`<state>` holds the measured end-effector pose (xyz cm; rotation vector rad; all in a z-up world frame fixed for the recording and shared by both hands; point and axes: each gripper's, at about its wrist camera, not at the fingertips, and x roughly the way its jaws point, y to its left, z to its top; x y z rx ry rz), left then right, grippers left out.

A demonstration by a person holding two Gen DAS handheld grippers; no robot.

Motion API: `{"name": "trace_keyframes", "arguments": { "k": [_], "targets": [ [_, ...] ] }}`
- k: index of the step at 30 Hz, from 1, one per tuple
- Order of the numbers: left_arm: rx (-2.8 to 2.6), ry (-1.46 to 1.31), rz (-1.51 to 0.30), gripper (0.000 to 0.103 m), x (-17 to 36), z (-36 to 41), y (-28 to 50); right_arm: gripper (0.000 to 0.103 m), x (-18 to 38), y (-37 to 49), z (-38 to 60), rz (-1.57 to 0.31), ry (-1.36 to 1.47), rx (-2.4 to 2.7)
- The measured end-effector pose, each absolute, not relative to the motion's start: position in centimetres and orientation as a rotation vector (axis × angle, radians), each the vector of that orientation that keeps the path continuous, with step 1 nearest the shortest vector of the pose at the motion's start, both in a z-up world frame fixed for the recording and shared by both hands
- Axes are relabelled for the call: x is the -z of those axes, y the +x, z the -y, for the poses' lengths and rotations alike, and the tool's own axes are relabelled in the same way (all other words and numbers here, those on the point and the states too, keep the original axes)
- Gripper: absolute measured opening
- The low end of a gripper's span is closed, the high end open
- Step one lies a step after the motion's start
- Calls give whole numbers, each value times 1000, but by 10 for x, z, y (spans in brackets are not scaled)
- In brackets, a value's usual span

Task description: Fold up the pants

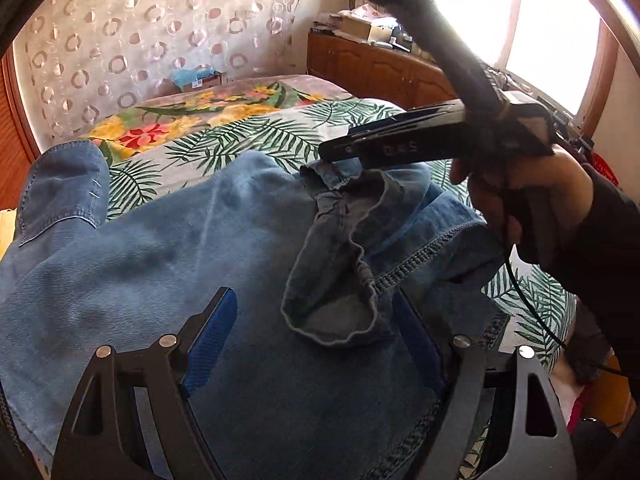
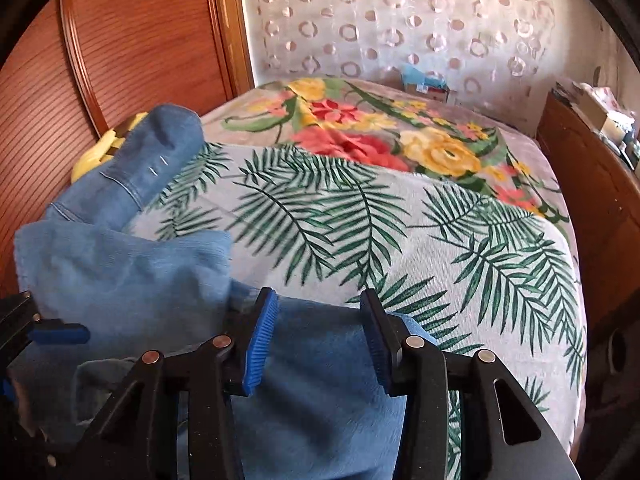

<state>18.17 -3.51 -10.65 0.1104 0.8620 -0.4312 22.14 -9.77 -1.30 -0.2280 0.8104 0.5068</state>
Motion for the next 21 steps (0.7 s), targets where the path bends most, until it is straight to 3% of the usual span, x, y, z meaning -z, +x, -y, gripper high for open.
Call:
{"name": "trace_keyframes", "arguments": {
  "k": [5,11,14,19,21],
  "targets": [
    [424,110,-877,74,113,35,180,46,25,224,102,-859,-217,-522],
    [444,115,-873,50,111,42,180,45,27,222,105,-853,-191,-550],
    [451,116,-867,37,109,46,181,9,30,217,109,-850,-191,-573],
    [480,108,-855,10,104,50,177,3,28,207,123,-785,-204,-576],
    [496,108,-829,9,94,53,171,3,15,200,133,-729,-179,-571]
  ]
}}
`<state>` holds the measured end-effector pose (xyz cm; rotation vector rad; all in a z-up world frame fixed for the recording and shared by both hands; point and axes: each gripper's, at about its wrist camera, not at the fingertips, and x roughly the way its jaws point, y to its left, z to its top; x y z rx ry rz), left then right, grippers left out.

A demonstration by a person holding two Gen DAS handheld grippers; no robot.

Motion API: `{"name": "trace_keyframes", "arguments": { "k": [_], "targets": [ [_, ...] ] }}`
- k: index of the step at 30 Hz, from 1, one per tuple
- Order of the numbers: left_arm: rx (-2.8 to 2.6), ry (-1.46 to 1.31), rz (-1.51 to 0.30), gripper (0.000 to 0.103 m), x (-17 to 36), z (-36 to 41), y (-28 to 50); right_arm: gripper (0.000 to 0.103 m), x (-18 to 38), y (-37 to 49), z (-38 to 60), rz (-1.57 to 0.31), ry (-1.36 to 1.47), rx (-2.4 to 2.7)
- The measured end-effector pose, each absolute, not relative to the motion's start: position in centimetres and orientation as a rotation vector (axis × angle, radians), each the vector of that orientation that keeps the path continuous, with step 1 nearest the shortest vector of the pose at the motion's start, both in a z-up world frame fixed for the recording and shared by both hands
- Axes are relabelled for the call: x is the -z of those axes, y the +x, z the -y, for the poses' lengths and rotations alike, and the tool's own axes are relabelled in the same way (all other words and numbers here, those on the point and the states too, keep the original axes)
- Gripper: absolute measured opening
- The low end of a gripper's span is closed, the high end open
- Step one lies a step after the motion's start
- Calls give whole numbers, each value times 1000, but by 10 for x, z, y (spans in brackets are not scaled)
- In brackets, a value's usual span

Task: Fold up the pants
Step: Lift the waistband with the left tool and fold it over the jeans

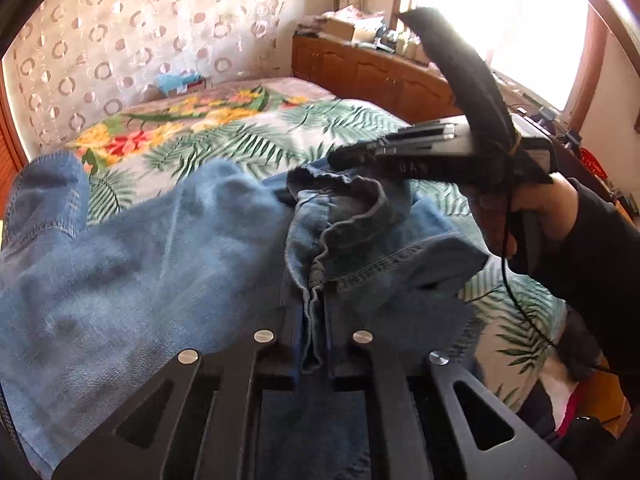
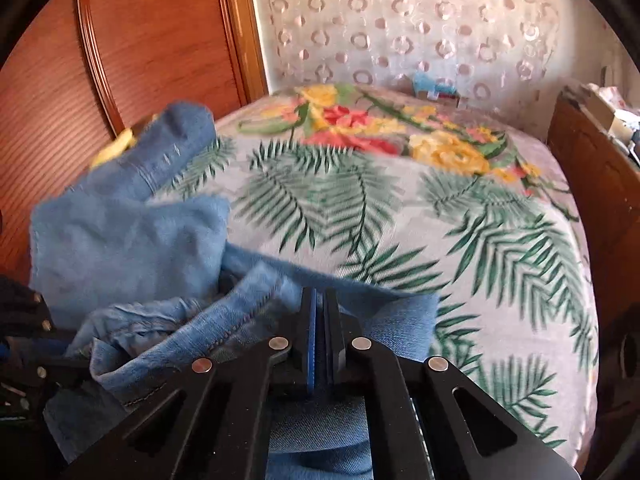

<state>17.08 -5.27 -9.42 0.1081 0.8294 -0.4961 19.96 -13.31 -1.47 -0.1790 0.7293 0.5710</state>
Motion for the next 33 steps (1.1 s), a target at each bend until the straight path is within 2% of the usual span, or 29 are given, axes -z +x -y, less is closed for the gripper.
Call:
{"name": "trace_keyframes", "arguments": {
  "k": [8,13,18,23,33],
  "targets": [
    [564,69,-690,9,29,52,133,2,-70,172,152,-515,-152,-548],
    [538,44,-590,9,-11,27,100,1,-113,157,124,-451,-217,-597],
    [473,5,-545,9,-28,-16,73,1,-137,139,77,-401,-288,-683],
    [401,-23,-543,9,-24,-55,50,1,-135,141,22,-396,-339,-764],
    [292,-95,-672,8,47,-106,45,1,-91,163,-44,-499,-423,-857]
  ]
}}
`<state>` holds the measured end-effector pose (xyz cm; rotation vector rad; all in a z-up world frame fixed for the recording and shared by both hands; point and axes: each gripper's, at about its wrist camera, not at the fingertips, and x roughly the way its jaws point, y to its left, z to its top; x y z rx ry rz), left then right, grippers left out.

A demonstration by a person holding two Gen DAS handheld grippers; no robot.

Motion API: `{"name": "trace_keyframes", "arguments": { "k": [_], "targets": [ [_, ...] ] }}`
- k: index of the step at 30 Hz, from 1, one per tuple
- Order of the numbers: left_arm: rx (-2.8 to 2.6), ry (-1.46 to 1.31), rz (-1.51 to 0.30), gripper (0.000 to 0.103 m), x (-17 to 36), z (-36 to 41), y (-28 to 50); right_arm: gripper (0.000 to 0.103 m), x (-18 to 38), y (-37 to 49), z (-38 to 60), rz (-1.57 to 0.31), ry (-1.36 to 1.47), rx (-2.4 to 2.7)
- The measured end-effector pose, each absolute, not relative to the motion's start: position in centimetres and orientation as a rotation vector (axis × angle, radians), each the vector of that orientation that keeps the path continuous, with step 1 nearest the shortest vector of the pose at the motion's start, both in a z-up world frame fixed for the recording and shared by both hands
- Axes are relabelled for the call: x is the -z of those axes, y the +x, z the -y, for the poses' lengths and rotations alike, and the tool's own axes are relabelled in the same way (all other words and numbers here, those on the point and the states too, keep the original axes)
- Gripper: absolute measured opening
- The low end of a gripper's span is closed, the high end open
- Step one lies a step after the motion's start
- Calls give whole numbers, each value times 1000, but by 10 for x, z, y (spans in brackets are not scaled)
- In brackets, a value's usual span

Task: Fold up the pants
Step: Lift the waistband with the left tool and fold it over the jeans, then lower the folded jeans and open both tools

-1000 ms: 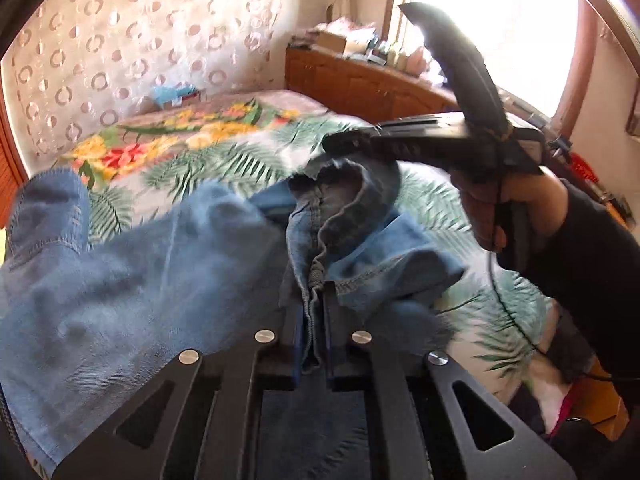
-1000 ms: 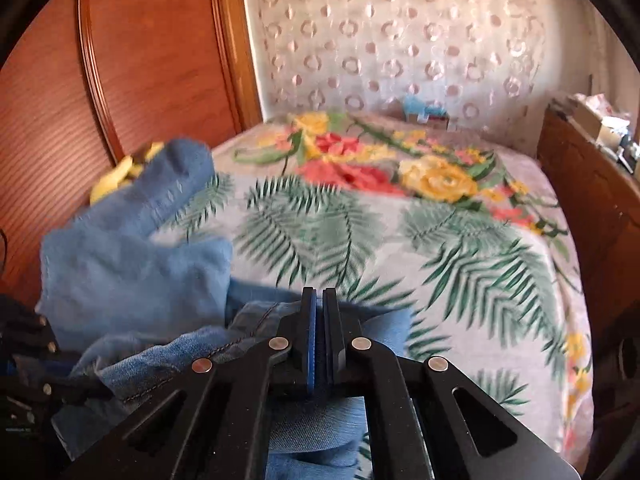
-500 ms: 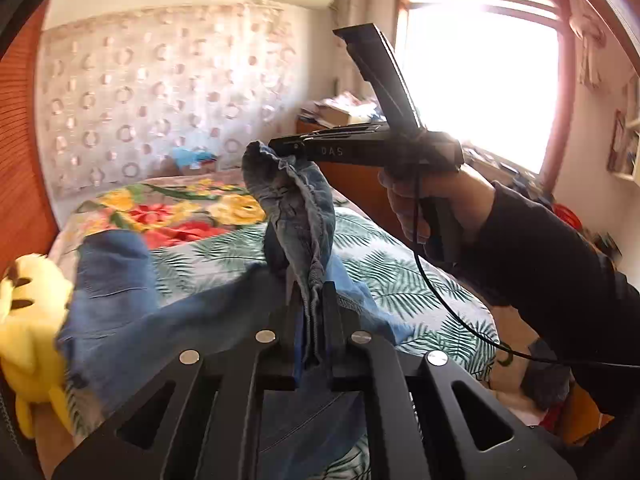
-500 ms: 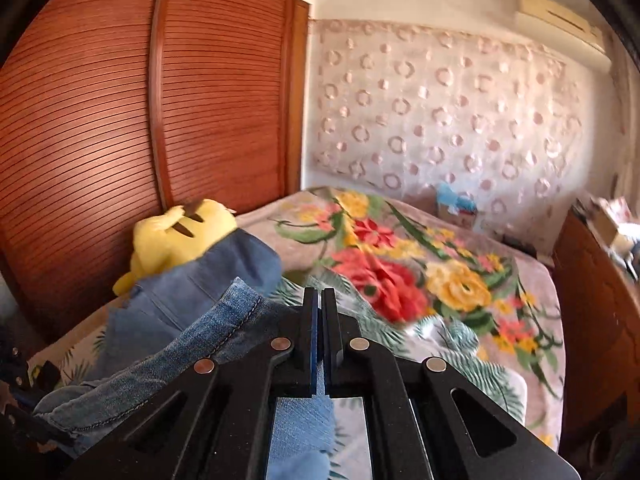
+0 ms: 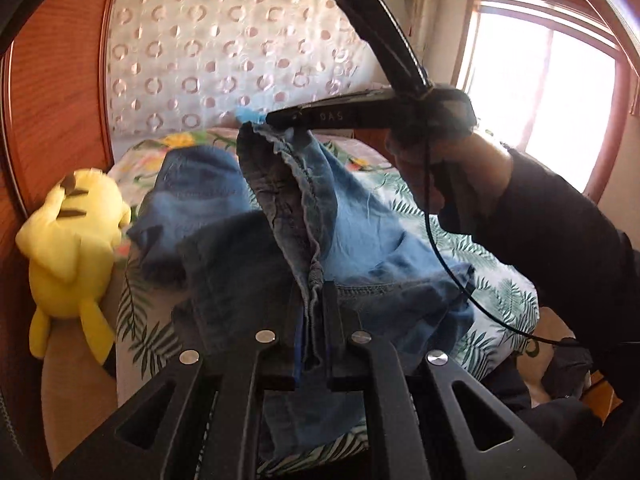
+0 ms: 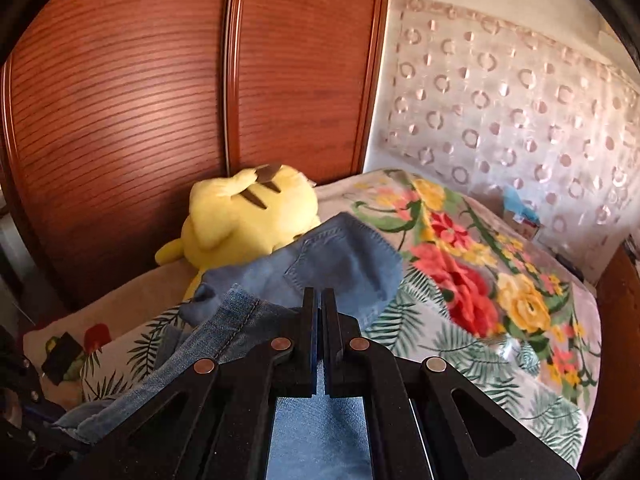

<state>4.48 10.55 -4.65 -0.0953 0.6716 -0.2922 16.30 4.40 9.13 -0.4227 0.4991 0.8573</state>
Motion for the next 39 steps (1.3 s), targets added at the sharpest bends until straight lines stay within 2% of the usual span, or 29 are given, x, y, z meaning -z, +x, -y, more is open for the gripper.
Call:
{"name": "trace_keyframes", "arguments": {
  "k": [8,18,20,22,24,27,29,32,33,34,37,39],
  "targets": [
    [270,-103,-696,8,57,-105,39,1,-101,170,-57,-524,-427,-862],
    [246,-116,-718,9,68,-114,31,2,-80,170,-82,-564,-414,-891],
    [240,-119,-734,9,74,-114,31,9,-82,170,-77,-580,-411,-883],
    [236,-117,-752,9,81,-113,31,22,-86,166,-65,-570,-408,-877],
    [231,-115,-761,9,85,-113,31,31,-88,162,-48,-567,-395,-871],
    [227,-120,-769,10,87,-115,32,37,-89,158,-15,-577,-383,-843],
    [219,-122,-770,14,86,-117,32,39,-86,157,10,-588,-383,-800],
    [188,-102,-761,28,79,-121,34,40,-81,154,46,-624,-365,-747],
    [178,-95,-747,35,74,-123,34,40,-78,152,58,-635,-361,-734],
    [173,-92,-737,47,72,-124,35,40,-75,150,68,-648,-356,-714],
    [159,-88,-711,64,63,-128,40,40,-64,136,94,-689,-338,-668],
    [155,-90,-699,68,59,-129,46,40,-55,123,109,-715,-315,-656]
  ]
}}
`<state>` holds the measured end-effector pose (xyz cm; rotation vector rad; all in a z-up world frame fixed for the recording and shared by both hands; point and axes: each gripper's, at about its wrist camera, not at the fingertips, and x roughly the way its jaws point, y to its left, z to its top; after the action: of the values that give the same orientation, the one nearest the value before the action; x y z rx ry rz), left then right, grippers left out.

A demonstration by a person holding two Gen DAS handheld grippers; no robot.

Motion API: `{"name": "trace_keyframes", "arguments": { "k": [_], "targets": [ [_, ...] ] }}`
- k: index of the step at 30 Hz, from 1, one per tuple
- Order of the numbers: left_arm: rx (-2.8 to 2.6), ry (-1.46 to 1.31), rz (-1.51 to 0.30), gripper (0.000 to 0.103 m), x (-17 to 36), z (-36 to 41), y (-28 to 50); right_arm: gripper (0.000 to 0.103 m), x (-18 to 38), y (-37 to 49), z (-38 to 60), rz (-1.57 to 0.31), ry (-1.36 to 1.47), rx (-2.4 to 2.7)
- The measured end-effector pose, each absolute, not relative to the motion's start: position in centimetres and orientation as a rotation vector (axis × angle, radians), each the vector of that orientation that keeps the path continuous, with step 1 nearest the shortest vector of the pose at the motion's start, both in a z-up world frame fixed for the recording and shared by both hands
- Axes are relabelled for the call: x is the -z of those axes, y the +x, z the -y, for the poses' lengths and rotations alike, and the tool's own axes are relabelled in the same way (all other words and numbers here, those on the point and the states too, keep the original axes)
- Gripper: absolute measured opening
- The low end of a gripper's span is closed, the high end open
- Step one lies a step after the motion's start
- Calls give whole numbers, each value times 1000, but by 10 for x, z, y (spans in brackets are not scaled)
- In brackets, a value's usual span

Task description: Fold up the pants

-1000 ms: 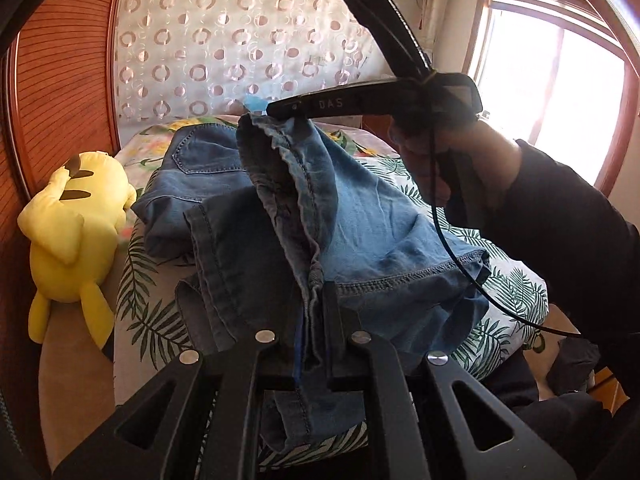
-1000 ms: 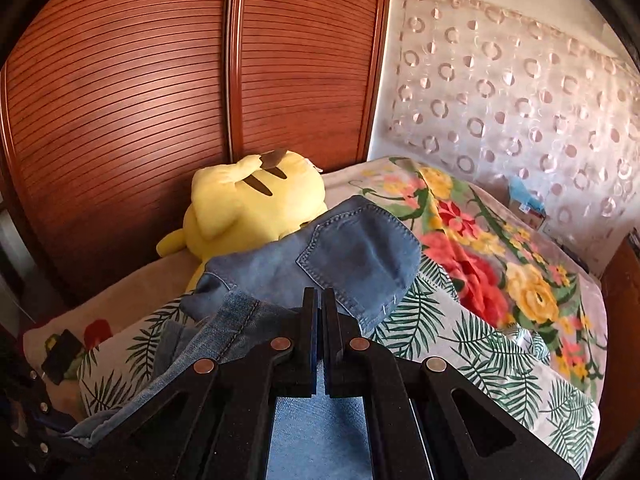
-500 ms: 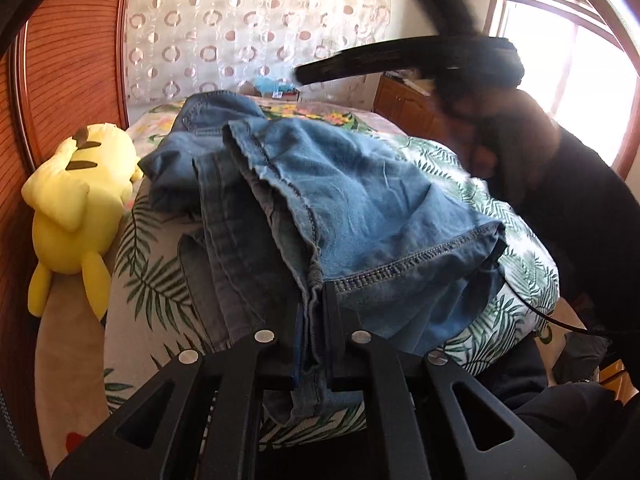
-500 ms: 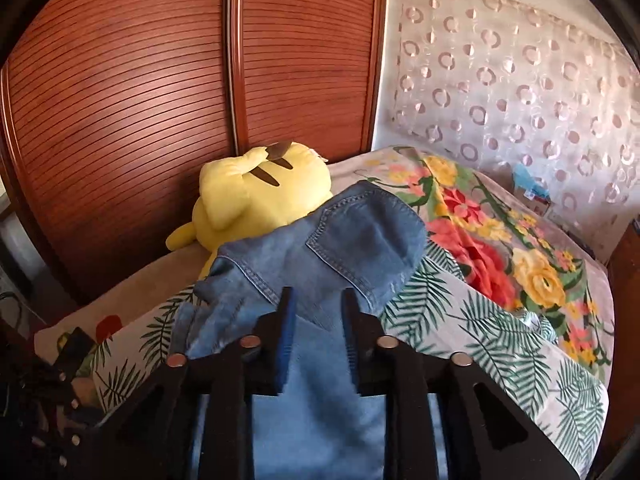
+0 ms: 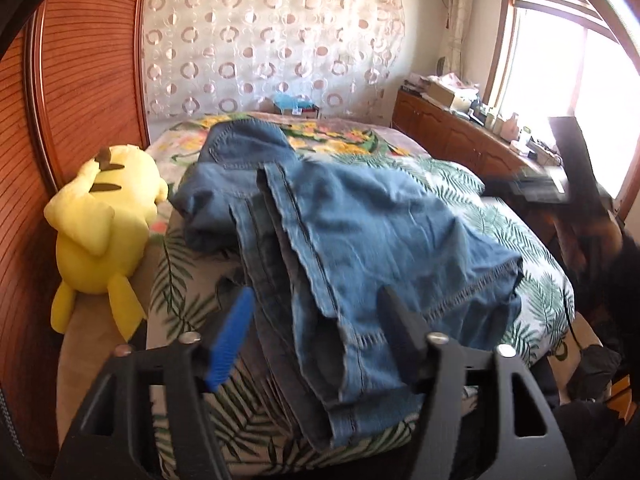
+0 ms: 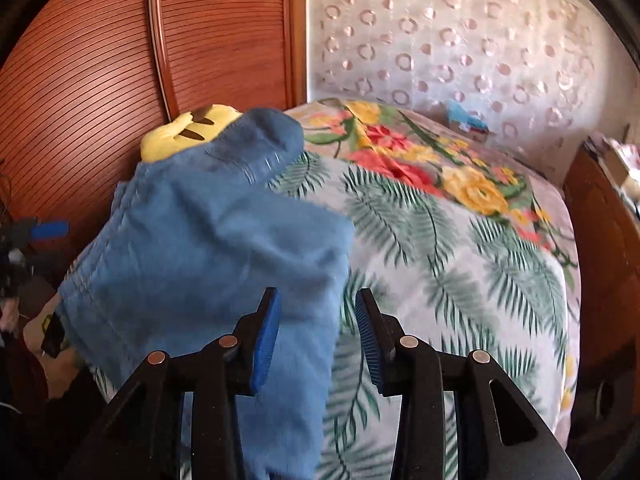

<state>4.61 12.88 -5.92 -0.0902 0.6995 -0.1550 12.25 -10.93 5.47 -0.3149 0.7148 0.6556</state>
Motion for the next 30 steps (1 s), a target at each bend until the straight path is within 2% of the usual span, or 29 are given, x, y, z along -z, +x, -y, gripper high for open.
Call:
{"name": "trace_keyframes", "arguments": {
  "k": [9,16,17,18,19,22,23,30],
  "targets": [
    [119,-83,-725,69,67,-124,79,40,-36,59,139,-769,-278,-671],
    [113,-80,-744,69,73,-119,87,39,-27,47,141,-772,-312,-670],
    [111,-76,-744,69,73,-118,88,33,-26,48,140,-770,-314,-673],
    [108,-73,-746,69,72,-118,90,16,-25,47,139,-770,-316,-684],
    [106,-72,-748,69,72,-118,91,12,-25,46,138,-769,-323,-690],
    [97,-69,-749,69,72,-118,94,6,-25,42,144,-760,-329,-699],
    [94,-68,-749,69,72,-118,95,2,-26,42,148,-761,-321,-695],
    [78,-71,-744,69,73,-123,96,2,-22,16,168,-794,-299,-696]
  ]
}}
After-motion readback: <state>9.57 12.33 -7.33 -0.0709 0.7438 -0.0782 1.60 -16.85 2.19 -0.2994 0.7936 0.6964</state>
